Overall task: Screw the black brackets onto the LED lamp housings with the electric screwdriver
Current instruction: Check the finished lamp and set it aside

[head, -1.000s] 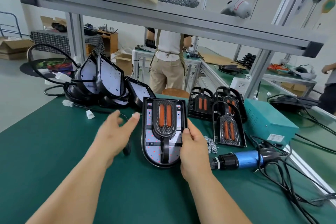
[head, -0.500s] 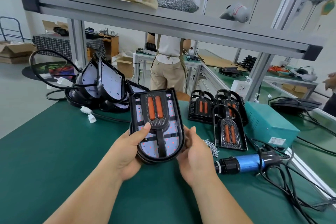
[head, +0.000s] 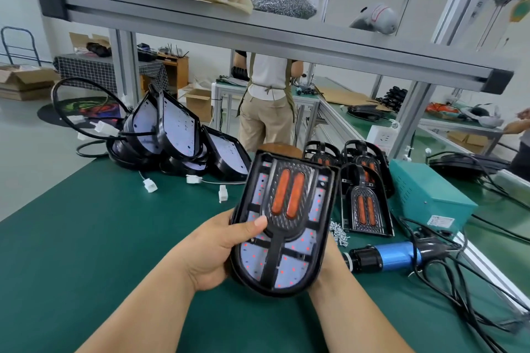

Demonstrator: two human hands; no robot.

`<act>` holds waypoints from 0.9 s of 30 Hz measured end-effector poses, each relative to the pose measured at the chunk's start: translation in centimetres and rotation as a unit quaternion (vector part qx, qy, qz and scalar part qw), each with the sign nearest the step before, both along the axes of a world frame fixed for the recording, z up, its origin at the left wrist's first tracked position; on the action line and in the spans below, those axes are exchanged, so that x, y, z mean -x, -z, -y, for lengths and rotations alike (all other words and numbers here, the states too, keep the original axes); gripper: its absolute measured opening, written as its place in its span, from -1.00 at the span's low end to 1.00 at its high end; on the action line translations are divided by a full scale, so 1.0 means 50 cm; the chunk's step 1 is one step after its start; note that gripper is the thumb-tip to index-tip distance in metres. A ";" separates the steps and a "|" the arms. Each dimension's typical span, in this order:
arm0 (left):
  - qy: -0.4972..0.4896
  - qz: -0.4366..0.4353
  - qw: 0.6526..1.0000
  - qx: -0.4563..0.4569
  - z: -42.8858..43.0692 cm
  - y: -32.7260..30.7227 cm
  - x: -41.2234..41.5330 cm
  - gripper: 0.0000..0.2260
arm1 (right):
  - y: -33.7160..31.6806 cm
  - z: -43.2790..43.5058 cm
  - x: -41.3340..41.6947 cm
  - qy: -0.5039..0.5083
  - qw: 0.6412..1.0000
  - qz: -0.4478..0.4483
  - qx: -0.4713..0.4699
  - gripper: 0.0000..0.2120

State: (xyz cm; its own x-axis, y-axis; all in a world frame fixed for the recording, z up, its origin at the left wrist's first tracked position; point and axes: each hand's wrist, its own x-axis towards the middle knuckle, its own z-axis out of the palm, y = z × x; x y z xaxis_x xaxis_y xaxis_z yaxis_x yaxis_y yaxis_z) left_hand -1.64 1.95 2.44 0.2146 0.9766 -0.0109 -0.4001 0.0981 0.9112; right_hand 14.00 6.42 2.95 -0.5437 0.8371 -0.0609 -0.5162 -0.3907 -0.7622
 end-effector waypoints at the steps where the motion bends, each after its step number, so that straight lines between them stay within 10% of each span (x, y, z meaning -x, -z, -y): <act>1: 0.008 -0.033 0.999 -0.013 -0.001 -0.002 0.004 -0.71 | -0.002 0.001 -0.007 0.002 1.000 -0.001 0.002 -0.64; 16: -0.037 -0.326 0.935 -0.137 -0.007 -0.017 0.054 -0.52 | -0.004 -0.003 -0.003 0.034 0.998 0.050 0.009 -0.74; 27: -0.148 -0.434 0.877 -0.141 -0.023 -0.012 0.065 -0.69 | 0.007 -0.006 0.016 0.122 0.988 0.037 -0.090 -0.20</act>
State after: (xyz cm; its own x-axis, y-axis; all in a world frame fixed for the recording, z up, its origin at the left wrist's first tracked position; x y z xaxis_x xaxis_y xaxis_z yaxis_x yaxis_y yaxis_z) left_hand -4.88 3.08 3.02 -0.0186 0.9783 0.2063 0.4874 -0.1713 0.8562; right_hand 13.19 6.71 2.62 -0.3235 0.9437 0.0690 -0.5187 -0.1159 -0.8470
